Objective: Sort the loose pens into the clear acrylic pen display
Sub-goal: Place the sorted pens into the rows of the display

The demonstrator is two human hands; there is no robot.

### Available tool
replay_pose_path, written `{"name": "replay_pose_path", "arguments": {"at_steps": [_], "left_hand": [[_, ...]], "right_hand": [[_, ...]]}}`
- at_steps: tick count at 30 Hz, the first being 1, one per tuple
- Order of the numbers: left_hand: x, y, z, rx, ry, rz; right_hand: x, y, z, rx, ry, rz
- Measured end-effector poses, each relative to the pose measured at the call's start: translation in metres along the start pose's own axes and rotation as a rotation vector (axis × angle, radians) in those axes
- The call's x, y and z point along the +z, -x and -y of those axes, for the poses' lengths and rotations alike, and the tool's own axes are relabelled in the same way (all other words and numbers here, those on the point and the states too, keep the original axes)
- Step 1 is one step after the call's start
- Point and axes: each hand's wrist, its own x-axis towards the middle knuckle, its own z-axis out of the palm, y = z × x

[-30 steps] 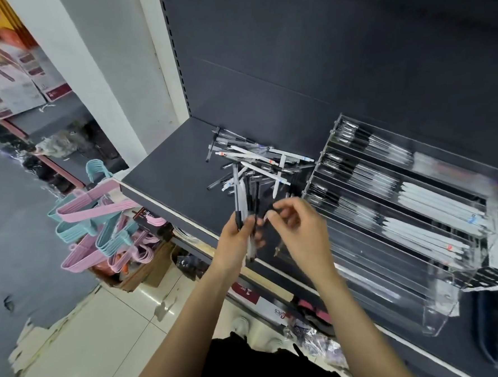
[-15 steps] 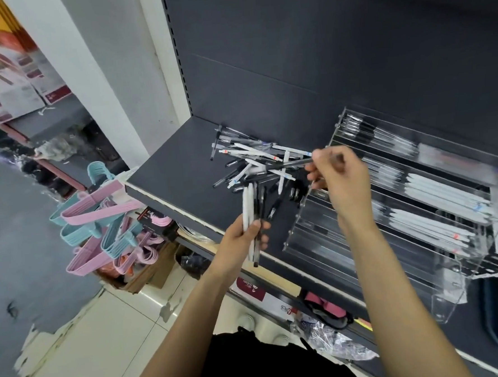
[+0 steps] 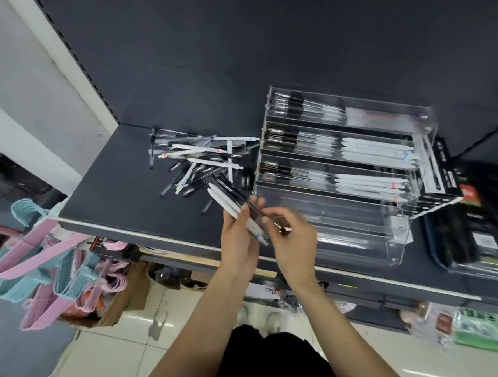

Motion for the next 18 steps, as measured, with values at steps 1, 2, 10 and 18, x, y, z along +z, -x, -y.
{"name": "replay_pose_path", "arguments": {"at_steps": [1,2,10,18], "left_hand": [[0.002,0.001,0.003,-0.009,0.001,0.01],[0.003,0.002,0.006,-0.017,-0.005,0.019],[0.012,-0.008,0.023,-0.056,-0.075,0.03],[0.014,-0.023,0.012,0.046,-0.138,-0.024]], "right_hand": [[-0.001,0.001,-0.003,-0.017,0.035,-0.011],[-0.004,0.001,-0.006,-0.025,0.066,-0.013],[-0.061,-0.027,-0.028,-0.026,0.187,-0.02],[-0.107,-0.113,-0.053,-0.329,0.607,-0.017]]}}
